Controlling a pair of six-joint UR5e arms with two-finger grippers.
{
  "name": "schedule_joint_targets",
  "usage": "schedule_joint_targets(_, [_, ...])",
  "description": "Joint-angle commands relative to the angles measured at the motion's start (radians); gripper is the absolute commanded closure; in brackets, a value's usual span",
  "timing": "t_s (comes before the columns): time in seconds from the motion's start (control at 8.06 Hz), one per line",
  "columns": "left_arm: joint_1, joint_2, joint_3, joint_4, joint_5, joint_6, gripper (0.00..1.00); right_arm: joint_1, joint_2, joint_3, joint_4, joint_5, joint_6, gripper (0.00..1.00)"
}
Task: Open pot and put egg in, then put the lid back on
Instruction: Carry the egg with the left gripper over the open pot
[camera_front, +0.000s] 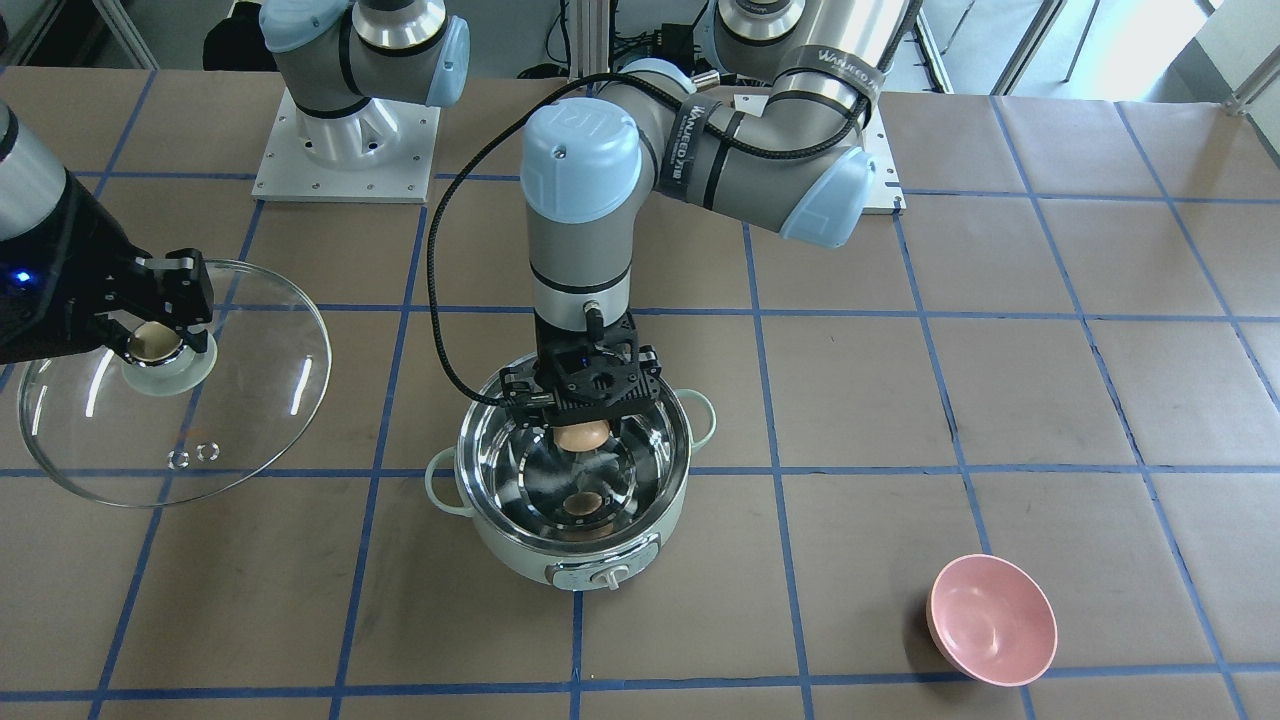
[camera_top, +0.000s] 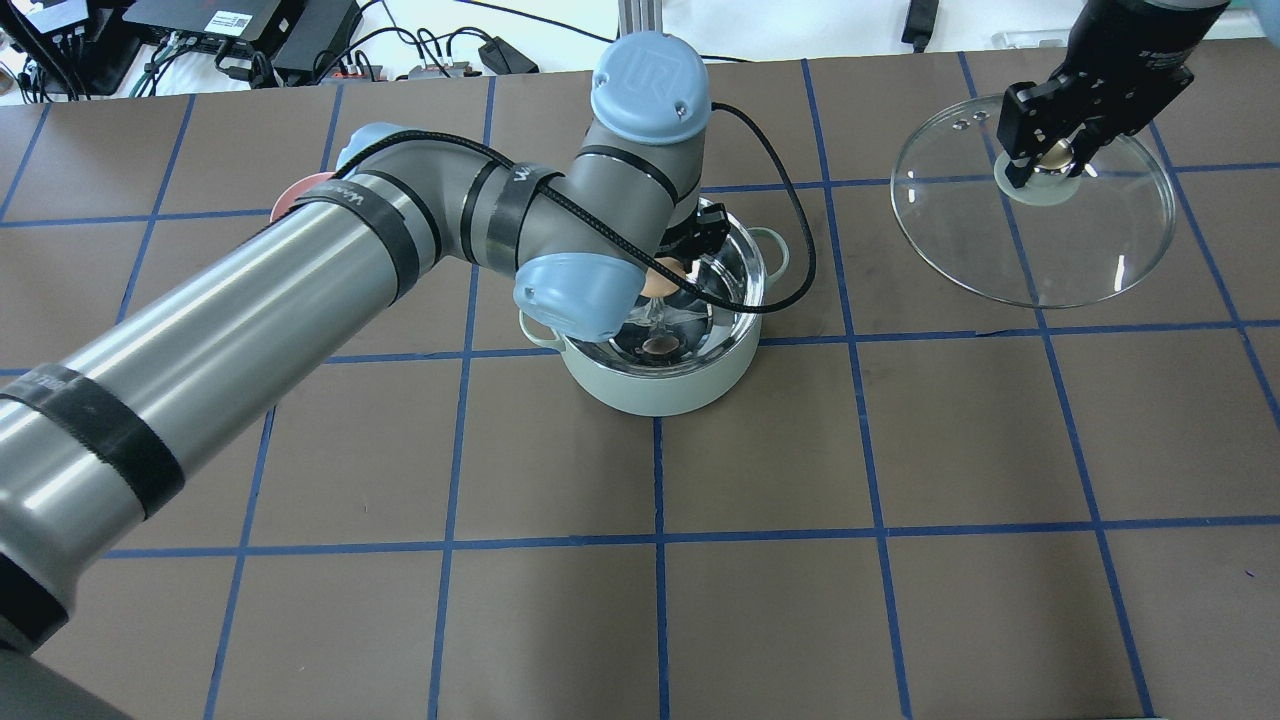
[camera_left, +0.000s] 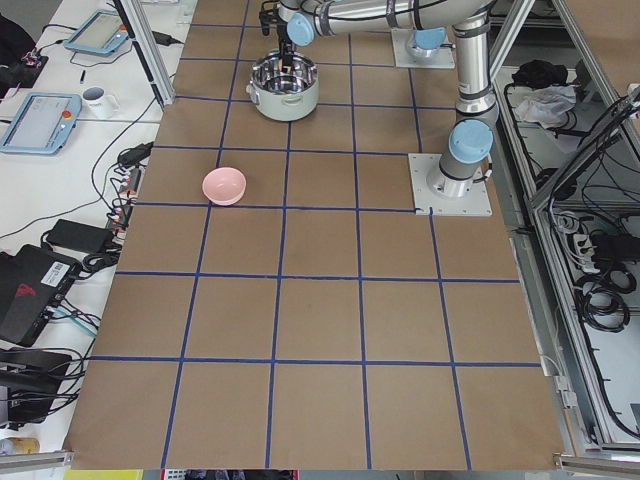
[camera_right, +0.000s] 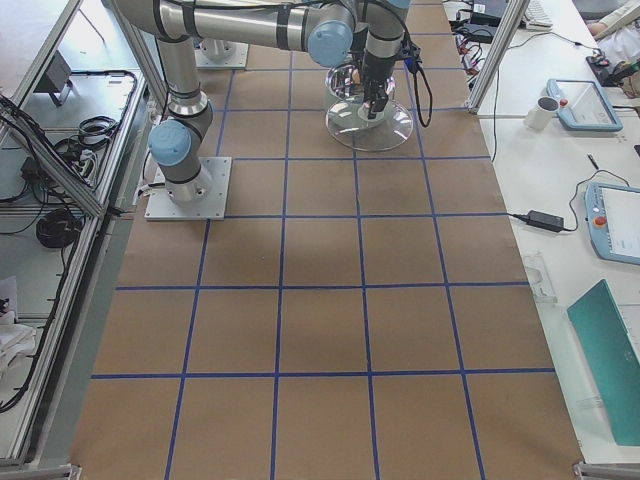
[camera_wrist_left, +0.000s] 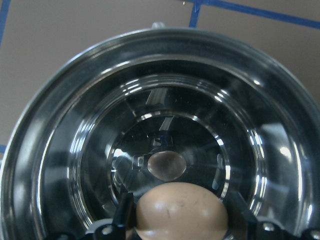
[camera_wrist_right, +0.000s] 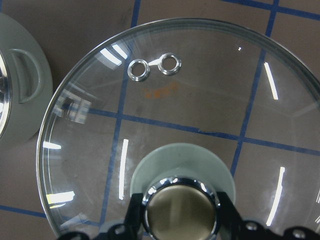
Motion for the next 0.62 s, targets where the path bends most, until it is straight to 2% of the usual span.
schedule_joint_targets(0.0, [-0.014, -0.048, -0.017, 0.010, 0.004, -0.005, 0.74, -0.036, -0.002, 0.002, 0.004, 0.007, -0.032, 1.00])
schedule_joint_targets(0.5, [-0.014, -0.091, -0.021, 0.020, 0.015, -0.003, 0.74, -0.037, -0.002, 0.008, 0.010, 0.009, -0.032, 1.00])
